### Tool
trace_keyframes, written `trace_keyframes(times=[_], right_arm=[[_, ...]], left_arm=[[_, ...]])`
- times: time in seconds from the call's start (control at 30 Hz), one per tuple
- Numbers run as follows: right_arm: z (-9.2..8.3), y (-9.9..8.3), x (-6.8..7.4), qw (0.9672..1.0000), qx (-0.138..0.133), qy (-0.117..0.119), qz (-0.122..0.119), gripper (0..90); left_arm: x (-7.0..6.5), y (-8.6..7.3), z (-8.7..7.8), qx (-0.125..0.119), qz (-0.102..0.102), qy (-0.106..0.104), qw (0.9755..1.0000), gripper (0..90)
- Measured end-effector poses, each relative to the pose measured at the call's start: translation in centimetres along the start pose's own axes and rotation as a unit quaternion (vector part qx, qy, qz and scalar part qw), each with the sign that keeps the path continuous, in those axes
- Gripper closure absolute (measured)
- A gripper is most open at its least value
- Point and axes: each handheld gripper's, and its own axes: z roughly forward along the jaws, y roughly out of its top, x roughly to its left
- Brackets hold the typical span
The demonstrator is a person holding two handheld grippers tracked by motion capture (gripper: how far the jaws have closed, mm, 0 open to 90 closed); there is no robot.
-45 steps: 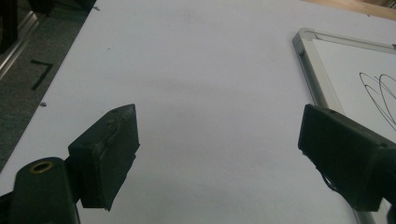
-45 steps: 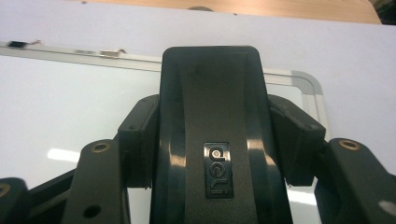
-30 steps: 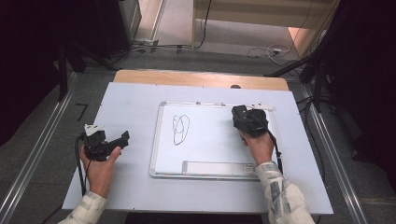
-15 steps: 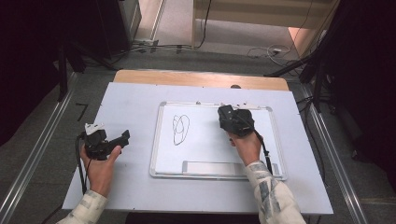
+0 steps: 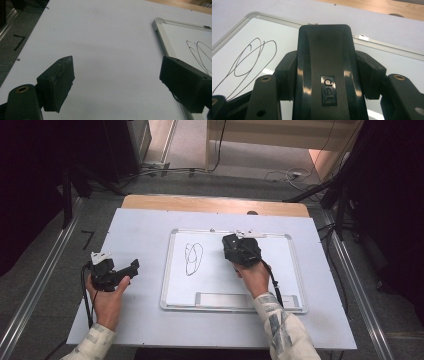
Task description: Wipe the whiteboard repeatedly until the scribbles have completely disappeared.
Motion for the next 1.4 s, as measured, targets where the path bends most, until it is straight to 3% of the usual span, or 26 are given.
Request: trace_keyframes(times=[0.63,1.4], right_arm=[[2.2,0.5,3.5,0.9994,0.008,0.028,-0.017,37.9],[5.1,0.2,5.8,0.9988,0.021,0.032,-0.031,37.8]], left_arm=[[0.3,-0.2,-0.4,-0.002,0.0,0.0,1.0,12.8],[0.7,-0.3,-0.7,-0.004,-0.004,0.001,1.0,12.8]])
